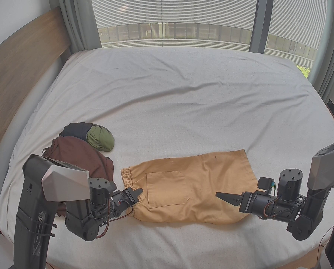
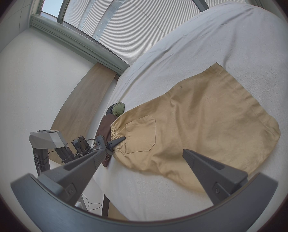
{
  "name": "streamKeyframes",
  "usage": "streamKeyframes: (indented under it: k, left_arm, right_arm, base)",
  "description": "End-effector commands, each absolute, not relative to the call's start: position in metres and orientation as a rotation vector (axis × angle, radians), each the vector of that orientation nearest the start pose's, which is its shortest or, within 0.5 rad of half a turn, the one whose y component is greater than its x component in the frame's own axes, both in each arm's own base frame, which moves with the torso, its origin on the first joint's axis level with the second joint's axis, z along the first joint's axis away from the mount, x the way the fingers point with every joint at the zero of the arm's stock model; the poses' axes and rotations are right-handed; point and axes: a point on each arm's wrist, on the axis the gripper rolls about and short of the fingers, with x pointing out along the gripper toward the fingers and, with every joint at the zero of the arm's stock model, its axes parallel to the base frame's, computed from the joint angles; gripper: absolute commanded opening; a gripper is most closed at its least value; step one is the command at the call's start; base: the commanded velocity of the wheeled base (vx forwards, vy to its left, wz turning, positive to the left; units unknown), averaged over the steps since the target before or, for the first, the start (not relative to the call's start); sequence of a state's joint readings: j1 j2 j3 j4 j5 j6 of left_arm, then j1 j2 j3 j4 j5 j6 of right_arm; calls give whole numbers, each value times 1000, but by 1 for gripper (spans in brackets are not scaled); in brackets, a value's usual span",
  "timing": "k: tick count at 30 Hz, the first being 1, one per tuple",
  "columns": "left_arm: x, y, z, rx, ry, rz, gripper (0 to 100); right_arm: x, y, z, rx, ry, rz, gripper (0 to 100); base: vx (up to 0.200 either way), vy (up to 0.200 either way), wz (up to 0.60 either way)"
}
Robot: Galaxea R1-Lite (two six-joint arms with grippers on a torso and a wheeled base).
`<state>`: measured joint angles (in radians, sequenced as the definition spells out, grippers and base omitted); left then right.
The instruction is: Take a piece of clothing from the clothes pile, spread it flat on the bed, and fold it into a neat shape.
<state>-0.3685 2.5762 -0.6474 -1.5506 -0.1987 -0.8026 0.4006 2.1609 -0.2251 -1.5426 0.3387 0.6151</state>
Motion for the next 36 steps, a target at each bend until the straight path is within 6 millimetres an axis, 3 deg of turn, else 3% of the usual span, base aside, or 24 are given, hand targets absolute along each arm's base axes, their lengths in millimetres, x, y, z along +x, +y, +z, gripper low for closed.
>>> streamKeyframes:
  k: [1,13,26,36]
  left_arm:
    - [333,-133,-65,-746,571,-367,0]
    - [325,-127,-40,-727,528,-346,0]
    - [307,-101,-19,-695,543,-346,0]
    - [299,-81,-18,-640,547,-299,0]
  right_arm:
    - [245,111,16,566,626,574,100]
    - [246,110,16,567,627,572,100]
    - [246,110,16,567,627,572,100]
    - [245,112,15,566,630,576,100]
  base:
    - [0,0,0]
    - [0,0,0]
    - [0,0,0]
    - [0,0,0]
